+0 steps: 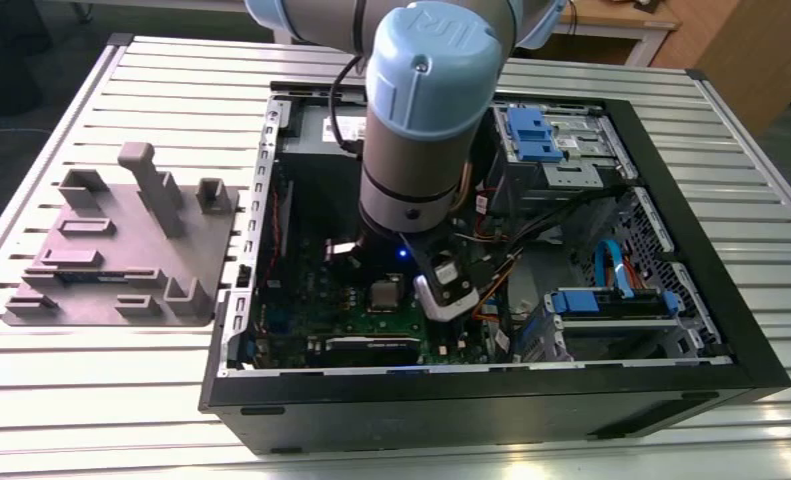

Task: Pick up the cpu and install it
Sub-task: 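Place the cpu into insertion slot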

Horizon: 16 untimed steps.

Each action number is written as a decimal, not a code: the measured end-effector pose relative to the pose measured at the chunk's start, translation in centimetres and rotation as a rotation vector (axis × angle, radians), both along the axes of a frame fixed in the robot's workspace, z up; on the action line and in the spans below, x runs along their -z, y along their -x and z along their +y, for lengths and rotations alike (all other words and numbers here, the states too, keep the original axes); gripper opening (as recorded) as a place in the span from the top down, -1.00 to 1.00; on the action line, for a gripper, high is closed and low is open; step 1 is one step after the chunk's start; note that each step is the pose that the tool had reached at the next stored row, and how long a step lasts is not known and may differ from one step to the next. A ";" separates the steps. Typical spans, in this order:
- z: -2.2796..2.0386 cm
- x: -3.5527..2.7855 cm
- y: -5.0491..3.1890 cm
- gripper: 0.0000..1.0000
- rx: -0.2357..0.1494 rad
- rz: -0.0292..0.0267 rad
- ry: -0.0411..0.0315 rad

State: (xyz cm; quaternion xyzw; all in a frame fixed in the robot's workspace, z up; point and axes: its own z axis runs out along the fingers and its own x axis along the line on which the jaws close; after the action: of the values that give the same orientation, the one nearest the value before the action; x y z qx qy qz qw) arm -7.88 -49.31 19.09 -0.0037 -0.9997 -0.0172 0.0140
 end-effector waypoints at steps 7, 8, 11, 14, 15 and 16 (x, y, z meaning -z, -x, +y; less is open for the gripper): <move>0.00 0.05 0.06 0.06 0.000 0.0000 -0.0004; 0.00 0.07 0.08 0.06 0.000 0.0000 -0.0013; 0.00 0.10 0.10 0.06 -0.001 0.0001 -0.0023; 0.00 0.17 0.11 0.06 -0.001 -0.0002 -0.0034; -0.01 0.19 0.11 0.06 -0.001 -0.0003 -0.0039; -0.01 0.22 0.12 0.06 -0.001 -0.0003 -0.0044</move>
State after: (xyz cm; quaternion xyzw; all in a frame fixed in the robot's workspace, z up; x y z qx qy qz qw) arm -8.00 -49.32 18.87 -0.0032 -0.9997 -0.0194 0.0139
